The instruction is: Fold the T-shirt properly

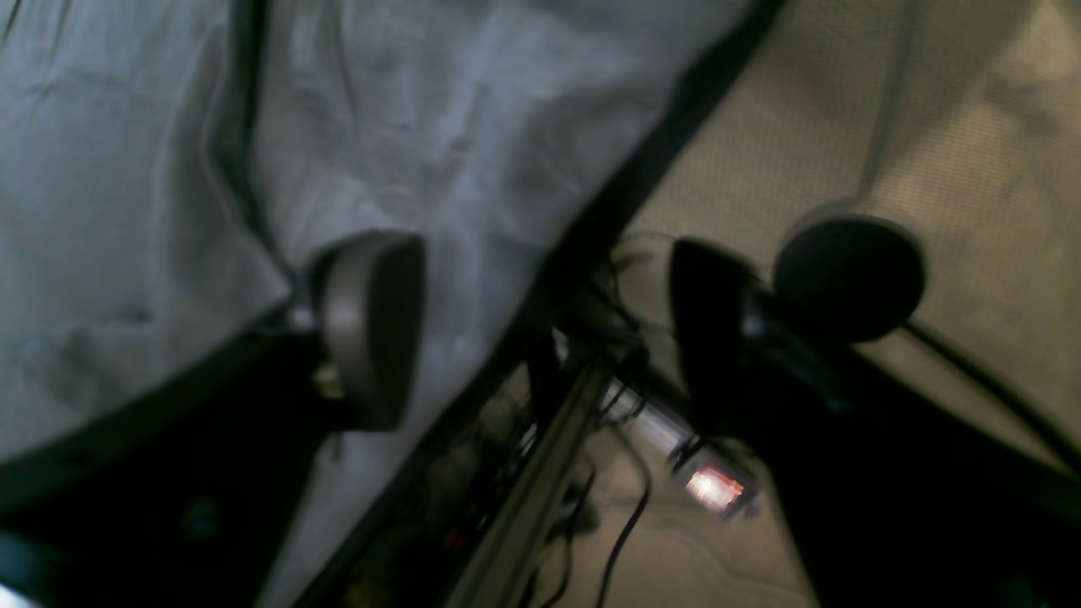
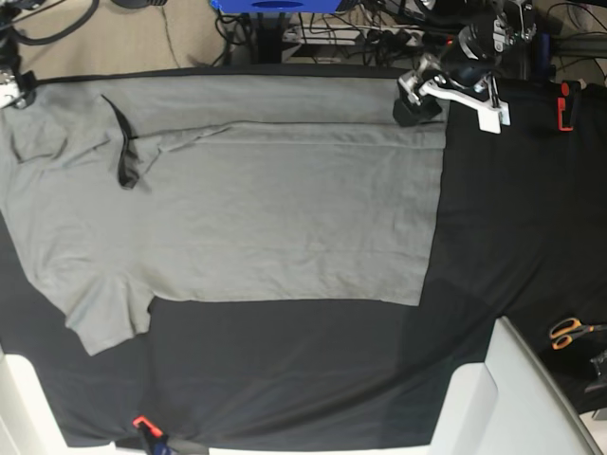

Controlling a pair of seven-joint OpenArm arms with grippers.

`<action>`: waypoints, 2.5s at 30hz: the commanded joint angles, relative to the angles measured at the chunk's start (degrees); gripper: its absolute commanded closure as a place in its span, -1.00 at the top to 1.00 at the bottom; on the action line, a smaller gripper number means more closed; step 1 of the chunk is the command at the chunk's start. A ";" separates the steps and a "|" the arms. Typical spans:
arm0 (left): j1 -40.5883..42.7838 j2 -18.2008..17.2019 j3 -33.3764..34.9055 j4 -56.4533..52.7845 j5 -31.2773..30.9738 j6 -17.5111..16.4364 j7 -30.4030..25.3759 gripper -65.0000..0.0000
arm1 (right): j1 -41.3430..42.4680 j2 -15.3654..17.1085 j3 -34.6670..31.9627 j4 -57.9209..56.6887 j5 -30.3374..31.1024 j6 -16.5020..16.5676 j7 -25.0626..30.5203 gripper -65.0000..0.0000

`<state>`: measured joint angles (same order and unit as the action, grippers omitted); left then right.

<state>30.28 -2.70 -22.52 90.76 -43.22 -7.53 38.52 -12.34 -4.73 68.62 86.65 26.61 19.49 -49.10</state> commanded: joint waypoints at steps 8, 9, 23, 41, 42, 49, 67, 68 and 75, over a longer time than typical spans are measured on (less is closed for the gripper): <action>-1.84 -3.50 -12.33 9.68 0.54 0.80 0.03 0.97 | 4.29 8.73 -4.84 7.63 1.21 0.87 1.94 0.53; -2.02 -4.91 -12.86 11.52 0.54 0.80 0.03 0.97 | 5.70 11.81 -8.00 5.26 1.21 0.87 2.55 0.53; 3.34 -10.09 -12.77 16.45 0.54 0.63 0.11 0.97 | 37.09 38.09 -54.33 -73.33 1.13 4.82 56.35 0.53; 2.38 -10.09 -12.69 16.36 0.54 0.63 0.11 0.97 | 42.62 34.75 -60.84 -77.47 1.39 4.56 51.96 0.53; 2.46 -10.09 -12.69 16.36 0.54 0.63 0.11 0.97 | 42.71 34.40 -60.75 -77.47 1.39 4.56 51.96 0.53; 4.93 -10.00 -13.21 16.36 0.54 0.63 0.03 0.97 | 41.39 30.18 -61.02 -77.38 1.21 4.56 52.40 0.54; 5.28 -9.12 -12.86 16.27 0.54 0.63 0.03 0.97 | 41.22 36.42 -61.10 -77.38 1.13 0.34 54.16 0.54; 5.28 -9.12 -12.77 16.27 0.54 0.63 0.03 0.97 | 40.69 36.07 -61.10 -77.38 1.13 0.43 54.16 0.54; 5.45 -9.12 -13.21 16.27 0.54 0.63 0.03 0.97 | 40.25 33.44 -61.10 -77.38 1.13 0.34 54.33 0.54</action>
<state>35.29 -11.11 -35.22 106.24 -42.22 -6.44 39.66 26.76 27.55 7.49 8.71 27.44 19.51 4.27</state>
